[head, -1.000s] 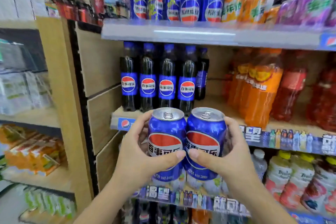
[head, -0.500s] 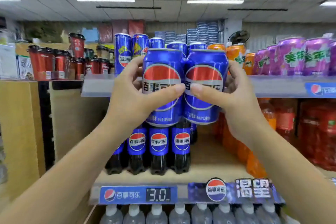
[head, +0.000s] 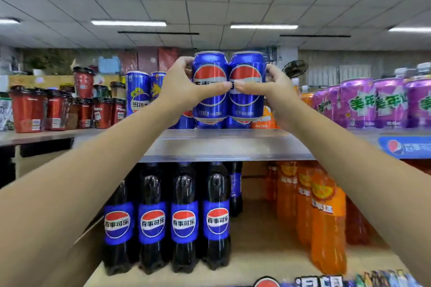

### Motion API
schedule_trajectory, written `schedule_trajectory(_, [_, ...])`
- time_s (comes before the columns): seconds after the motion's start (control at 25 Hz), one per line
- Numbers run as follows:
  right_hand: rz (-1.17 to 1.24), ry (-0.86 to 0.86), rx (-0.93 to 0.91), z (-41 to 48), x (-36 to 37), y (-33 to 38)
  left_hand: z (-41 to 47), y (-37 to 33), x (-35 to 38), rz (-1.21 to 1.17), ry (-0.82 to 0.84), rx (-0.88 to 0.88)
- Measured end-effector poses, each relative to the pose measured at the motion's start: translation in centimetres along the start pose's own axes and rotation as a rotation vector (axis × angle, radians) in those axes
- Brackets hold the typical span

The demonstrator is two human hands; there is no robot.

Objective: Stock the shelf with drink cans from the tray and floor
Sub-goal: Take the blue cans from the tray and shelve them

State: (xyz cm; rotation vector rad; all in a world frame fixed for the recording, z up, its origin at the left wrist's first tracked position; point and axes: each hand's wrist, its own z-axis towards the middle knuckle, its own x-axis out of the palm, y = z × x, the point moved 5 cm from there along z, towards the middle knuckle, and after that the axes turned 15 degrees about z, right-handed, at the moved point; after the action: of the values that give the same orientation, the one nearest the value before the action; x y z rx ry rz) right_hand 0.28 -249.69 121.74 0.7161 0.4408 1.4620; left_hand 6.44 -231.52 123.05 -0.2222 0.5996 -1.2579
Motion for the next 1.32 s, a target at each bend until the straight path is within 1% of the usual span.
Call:
schedule_trajectory(0.12, [-0.058, 0.001, 0.084, 0.8, -1.1, -1.8, 0.4, 1.9, 1.8, 0.016, 0.042, -0.055])
schedule_trajectory(0.28, [-0.077, 0.035, 0.104, 1.2, -1.9, -2.9, 0.5, 3.1, 2.6, 0.038, 0.081, -0.099])
schedule_trajectory(0.44, [-0.129, 0.055, 0.114, 1.1, -1.8, -3.0, 0.2, 3.1, 2.5, 0.039, 0.102, -0.107])
schedule_trajectory(0.52, [-0.240, 0.040, 0.089, 0.9, -1.6, -2.7, -0.2, 2.8, 2.5, 0.100, 0.127, -0.095])
schedule_trajectory(0.68, [-0.566, -0.030, 0.011, -0.4, -2.1, -1.7, -1.3, 2.7, 1.5, 0.292, 0.129, -0.080])
schedule_trajectory(0.76, [-0.727, -0.045, -0.058, -1.5, -2.2, -1.9, -2.4, 2.9, 1.0, 0.386, 0.091, -0.066])
schedule_trajectory(0.84, [-0.819, -0.063, -0.116, -2.4, -2.1, -2.2, -3.4, 2.9, 0.8, 0.451, 0.030, -0.044])
schedule_trajectory(0.92, [-0.829, -0.075, -0.149, -2.7, -1.9, -2.5, -3.9, 2.8, 1.0, 0.481, -0.015, -0.028])
schedule_trajectory(1.04, [-0.865, -0.067, -0.164, -2.7, -1.6, -2.5, -4.0, 2.8, 1.2, 0.517, -0.038, -0.014])
schedule_trajectory(1.24, [-0.862, -0.011, -0.040, -2.8, -1.3, -2.4, -4.2, 2.4, 1.2, 0.537, 0.064, 0.031])
schedule_trajectory(1.32, [-0.923, -0.070, -0.122, -3.9, -1.1, -1.3, -4.9, 1.6, 0.8, 0.536, 0.026, 0.053])
